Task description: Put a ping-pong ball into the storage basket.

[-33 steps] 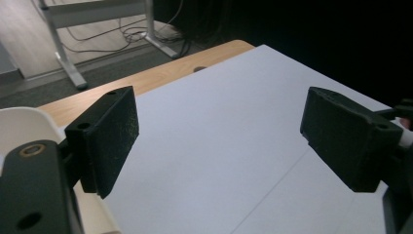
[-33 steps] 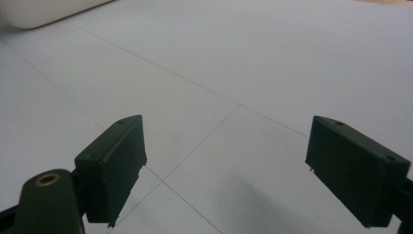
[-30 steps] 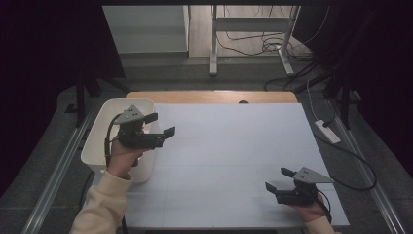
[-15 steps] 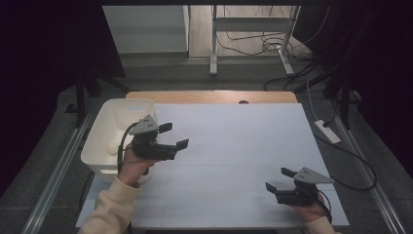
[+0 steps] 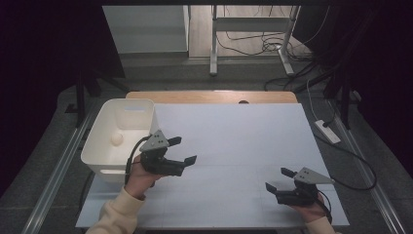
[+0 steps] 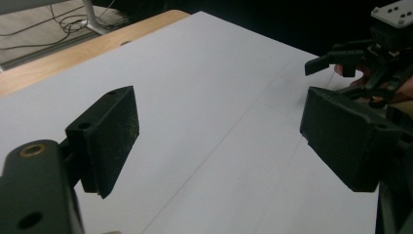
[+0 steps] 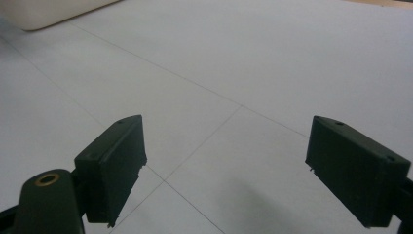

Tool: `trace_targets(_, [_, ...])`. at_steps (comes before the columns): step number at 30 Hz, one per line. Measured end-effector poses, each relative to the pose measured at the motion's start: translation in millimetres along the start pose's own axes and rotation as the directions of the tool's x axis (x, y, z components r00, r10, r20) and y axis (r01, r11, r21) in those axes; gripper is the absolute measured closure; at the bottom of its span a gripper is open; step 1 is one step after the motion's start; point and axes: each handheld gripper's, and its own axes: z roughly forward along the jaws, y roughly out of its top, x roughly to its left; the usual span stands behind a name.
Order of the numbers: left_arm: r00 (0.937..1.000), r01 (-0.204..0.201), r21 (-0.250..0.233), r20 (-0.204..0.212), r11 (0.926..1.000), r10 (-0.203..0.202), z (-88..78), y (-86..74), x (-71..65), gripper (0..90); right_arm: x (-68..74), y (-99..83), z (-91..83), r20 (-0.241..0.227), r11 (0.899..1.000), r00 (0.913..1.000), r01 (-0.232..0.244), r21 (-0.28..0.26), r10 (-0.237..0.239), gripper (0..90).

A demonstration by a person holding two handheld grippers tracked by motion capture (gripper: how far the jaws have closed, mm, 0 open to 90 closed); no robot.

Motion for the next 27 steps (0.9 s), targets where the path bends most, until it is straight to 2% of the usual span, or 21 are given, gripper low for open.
trace_targets(6, [1.0000,0.007,0.009,0.004,0.9999,-0.007,1.9,-13.8,-4.6,15.2,0.2,0.2,-0.1,-0.001,1.000,1.0000,-0.002,-0.002,0.002,14.3])
trace_targets(14, [0.9997,0.022,0.043,0.011,0.9988,-0.022,3.8,-36.6,-7.4,15.2,0.5,0.3,-0.2,0.001,1.000,1.0000,0.000,0.001,0.000,14.3])
trace_targets(19, [0.9996,0.027,0.065,-0.009,0.9975,-0.026,4.5,-53.5,-8.1,15.2,0.5,0.2,-0.5,0.002,1.000,1.0000,0.000,-0.001,0.000,14.4])
trace_targets(27, [0.9994,0.034,0.083,-0.015,0.9960,-0.033,0.2,-76.7,-3.7,15.8,0.9,0.0,0.6,-0.003,1.000,1.0000,0.001,0.001,-0.001,14.4])
